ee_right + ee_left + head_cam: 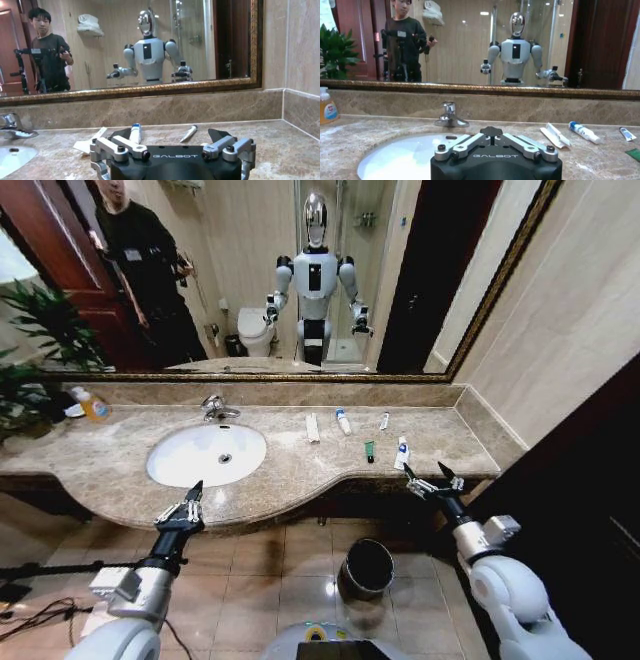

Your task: Pick up the trash from the sink and place it in the trash bin.

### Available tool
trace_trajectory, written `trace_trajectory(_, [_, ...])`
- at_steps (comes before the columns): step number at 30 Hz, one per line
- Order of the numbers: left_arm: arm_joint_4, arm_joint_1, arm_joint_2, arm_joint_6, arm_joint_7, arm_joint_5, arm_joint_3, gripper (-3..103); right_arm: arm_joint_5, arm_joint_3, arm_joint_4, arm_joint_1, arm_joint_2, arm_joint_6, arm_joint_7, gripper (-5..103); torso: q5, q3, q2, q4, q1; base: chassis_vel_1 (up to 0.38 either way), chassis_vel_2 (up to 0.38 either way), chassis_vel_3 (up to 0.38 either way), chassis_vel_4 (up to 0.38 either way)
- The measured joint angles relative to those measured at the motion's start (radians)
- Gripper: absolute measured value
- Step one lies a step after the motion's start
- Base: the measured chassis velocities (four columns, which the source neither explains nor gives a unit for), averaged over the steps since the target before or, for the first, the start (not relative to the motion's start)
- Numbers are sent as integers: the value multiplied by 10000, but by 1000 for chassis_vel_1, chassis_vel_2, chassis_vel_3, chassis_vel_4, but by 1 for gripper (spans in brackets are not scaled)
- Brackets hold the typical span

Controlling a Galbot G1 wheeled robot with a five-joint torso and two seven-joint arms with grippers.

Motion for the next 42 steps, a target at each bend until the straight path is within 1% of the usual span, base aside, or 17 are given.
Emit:
trace_trajectory(5, [0,0,0,0,0,0,0,0,-3,-147,-298,327,-15,-49,153,100,1,0,0,0,0,0,0,0,0])
trace_trajectory(31, [0,0,0,0,0,0,0,0,-13,-429,-1006,934,-266,-110,125,100,1,0,0,0,0,0,0,0,0])
trace_trajectory(39, [0,0,0,0,0,0,0,0,11,-848,-1698,1904,-520,-434,157,100,2,1,0,0,0,0,0,0,0])
trace_trajectory(42, [0,0,0,0,0,0,0,0,10,-1186,-2200,2521,-683,-527,217,100,1,1,0,0,0,0,0,0,0])
